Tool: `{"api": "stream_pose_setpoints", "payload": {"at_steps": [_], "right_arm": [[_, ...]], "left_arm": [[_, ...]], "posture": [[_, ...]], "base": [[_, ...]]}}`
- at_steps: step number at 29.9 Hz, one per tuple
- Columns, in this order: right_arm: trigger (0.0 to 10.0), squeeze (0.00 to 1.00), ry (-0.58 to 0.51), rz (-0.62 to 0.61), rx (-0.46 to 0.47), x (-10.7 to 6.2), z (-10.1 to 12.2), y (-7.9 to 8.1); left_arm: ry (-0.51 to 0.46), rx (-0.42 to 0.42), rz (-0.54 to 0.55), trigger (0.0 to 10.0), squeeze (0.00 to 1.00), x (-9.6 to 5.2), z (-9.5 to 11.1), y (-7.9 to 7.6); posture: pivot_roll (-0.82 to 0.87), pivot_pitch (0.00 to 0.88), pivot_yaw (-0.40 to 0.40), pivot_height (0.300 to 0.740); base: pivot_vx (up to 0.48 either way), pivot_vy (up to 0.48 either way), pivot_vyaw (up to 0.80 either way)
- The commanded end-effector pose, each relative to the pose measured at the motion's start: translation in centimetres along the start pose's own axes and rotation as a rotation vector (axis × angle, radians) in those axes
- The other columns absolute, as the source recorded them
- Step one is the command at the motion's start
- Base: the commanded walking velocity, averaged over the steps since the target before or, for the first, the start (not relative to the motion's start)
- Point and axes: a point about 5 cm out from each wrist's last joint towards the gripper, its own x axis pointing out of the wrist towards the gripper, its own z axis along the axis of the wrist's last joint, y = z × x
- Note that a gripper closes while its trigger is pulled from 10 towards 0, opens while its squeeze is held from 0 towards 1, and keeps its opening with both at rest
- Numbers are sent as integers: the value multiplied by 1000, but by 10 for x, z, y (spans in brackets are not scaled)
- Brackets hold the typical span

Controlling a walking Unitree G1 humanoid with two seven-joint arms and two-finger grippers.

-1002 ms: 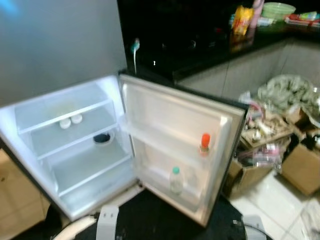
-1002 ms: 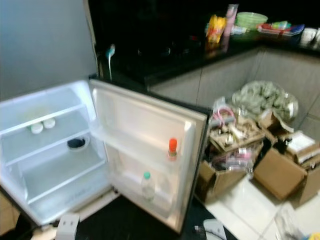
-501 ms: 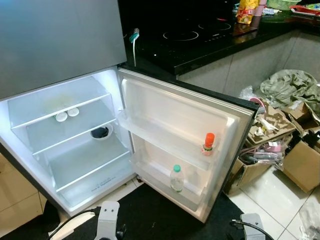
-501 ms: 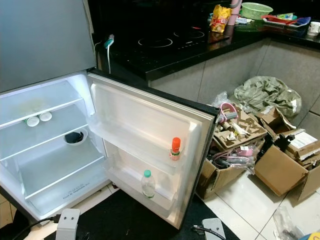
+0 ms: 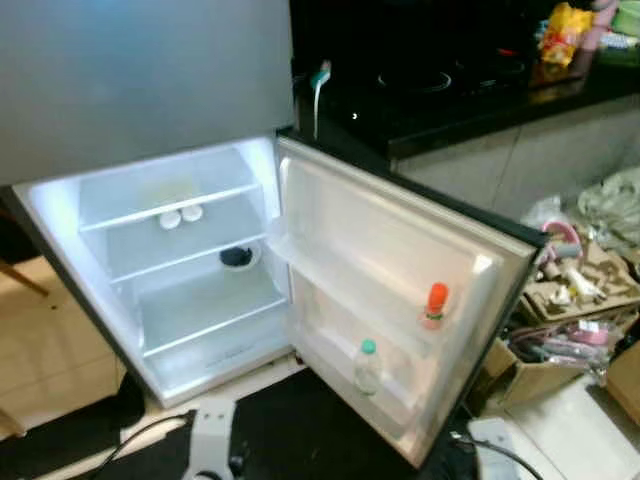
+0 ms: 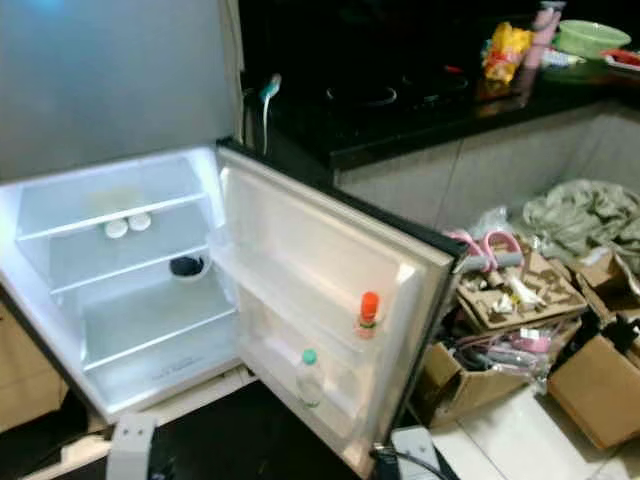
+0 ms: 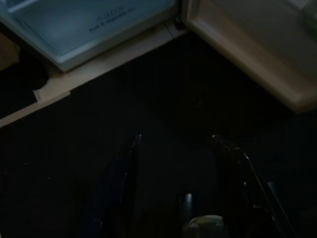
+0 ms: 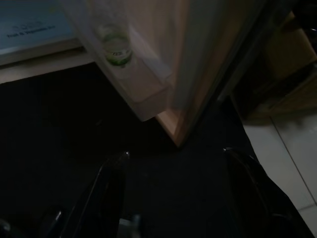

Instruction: Restocking fridge

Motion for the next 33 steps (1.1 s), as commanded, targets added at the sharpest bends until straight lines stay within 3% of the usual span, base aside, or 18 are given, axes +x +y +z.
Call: {"api": "stream_pose_setpoints", "payload": {"at_steps": [1, 12, 20, 27, 28, 30, 31, 32, 33], "right_arm": [[10000, 0, 6, -22, 30, -2, -4, -6], [10000, 0, 6, -16, 20, -2, -3, -6], [10000, 0, -17, -17, 20, 0, 5, -6], [10000, 0, -67, -29, 1, 7, 25, -8], [10000, 0, -99, -29, -30, 13, 42, -6], [10000, 0, -107, -30, -36, 14, 47, -5], [10000, 0, -130, -49, -34, 18, 63, -7], [0, 0, -156, -48, -18, 21, 74, -7], [0, 0, -156, -48, -18, 21, 74, -7]], "left_arm": [[8, -5, -8, 10000, 0, -1, -3, -3], [10, -9, -3, 10000, 0, -1, -4, -2], [-5, -27, 35, 10000, 0, -2, -3, 2], [-10, -24, 49, 10000, 0, -2, -2, 6], [-7, -21, 51, 10000, 0, -2, -2, 7], [-6, -21, 52, 10000, 0, -2, -2, 7], [-4, -17, 52, 10000, 0, -2, -3, 7], [-1, -15, 52, 10000, 0, -2, -3, 8], [-1, -15, 52, 10000, 0, -2, -3, 8]], "posture": [[-64, 13, 19, 740], [-65, 16, 20, 740], [-65, 21, 20, 740], [-62, 24, 22, 740], [-62, 24, 22, 740], [-62, 24, 22, 740], [-60, 30, 26, 740], [-60, 30, 26, 740], [-60, 30, 26, 740]], "base": [[0, -311, 0], [0, -311, 0], [0, 0, 0], [0, 0, 0], [0, 0, 0], [0, 0, 0], [0, 0, 0], [0, 0, 0], [0, 0, 0]]}}
